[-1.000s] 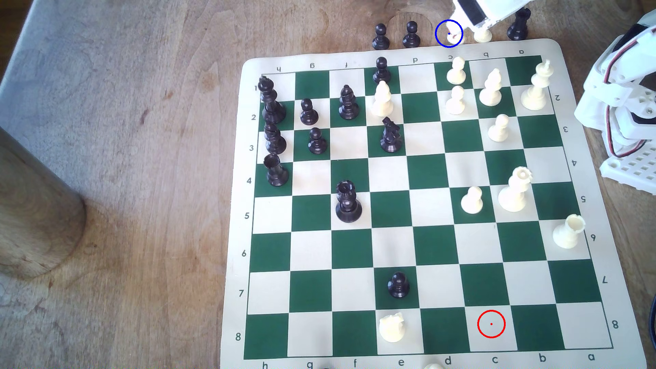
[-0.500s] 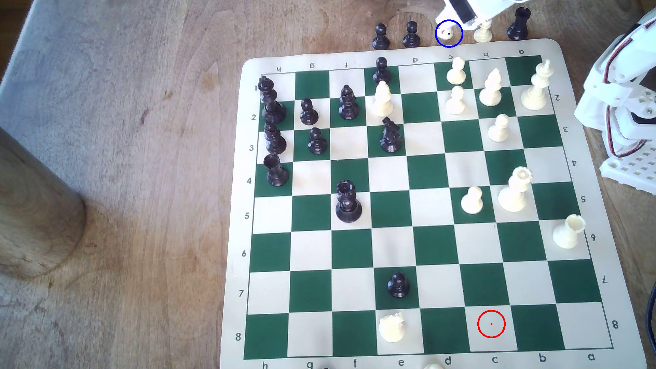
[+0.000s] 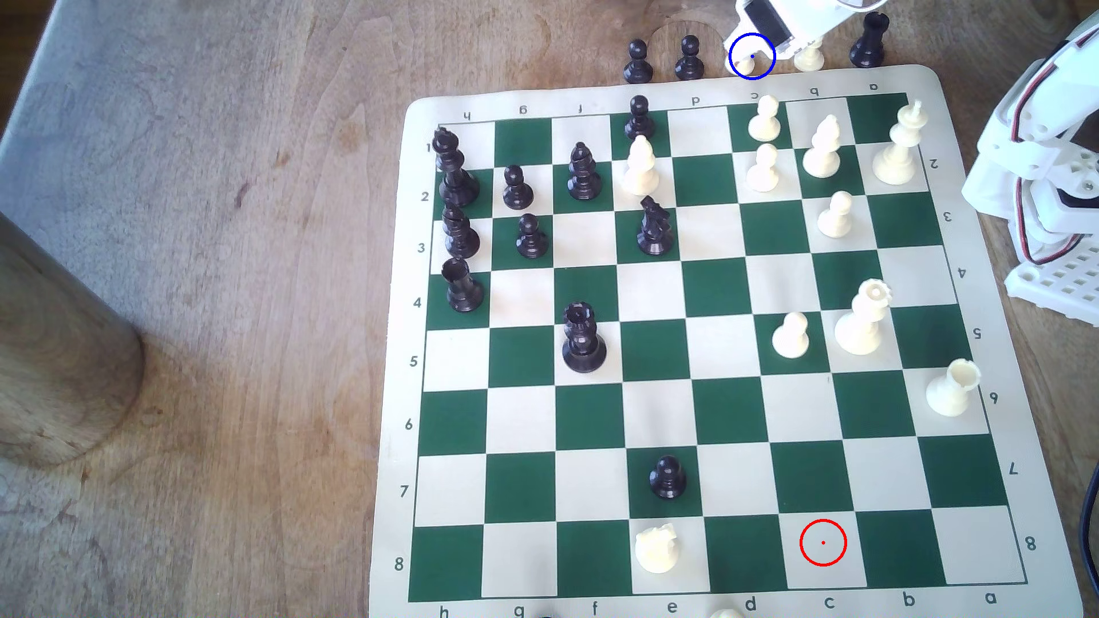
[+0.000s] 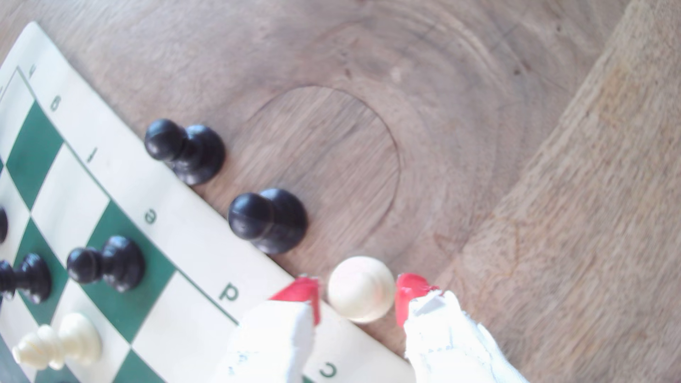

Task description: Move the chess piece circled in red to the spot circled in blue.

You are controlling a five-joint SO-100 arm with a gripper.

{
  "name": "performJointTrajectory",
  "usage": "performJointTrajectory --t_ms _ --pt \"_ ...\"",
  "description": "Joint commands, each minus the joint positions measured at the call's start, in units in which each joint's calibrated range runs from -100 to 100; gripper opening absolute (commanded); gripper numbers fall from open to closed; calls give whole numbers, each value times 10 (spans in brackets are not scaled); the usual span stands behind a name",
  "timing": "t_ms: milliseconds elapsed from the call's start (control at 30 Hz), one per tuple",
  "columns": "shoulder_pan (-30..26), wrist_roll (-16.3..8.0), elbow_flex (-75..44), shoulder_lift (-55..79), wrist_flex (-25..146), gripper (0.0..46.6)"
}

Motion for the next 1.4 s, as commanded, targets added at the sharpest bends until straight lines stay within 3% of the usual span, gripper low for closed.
performJointTrajectory --t_ms 0,533,867,1067,1200,1267,1300,1367 --pt "1 5 -48 -3 1 169" --pt "23 17 -42 -55 49 198" --pt "-21 3 -38 -155 143 196" --pt "-57 8 -32 -265 268 154" --pt "-122 4 -9 -398 381 138" --pt "-152 -3 1 -451 417 94" --pt "-177 -12 27 -505 425 43" --pt "-196 -13 61 -546 427 29"
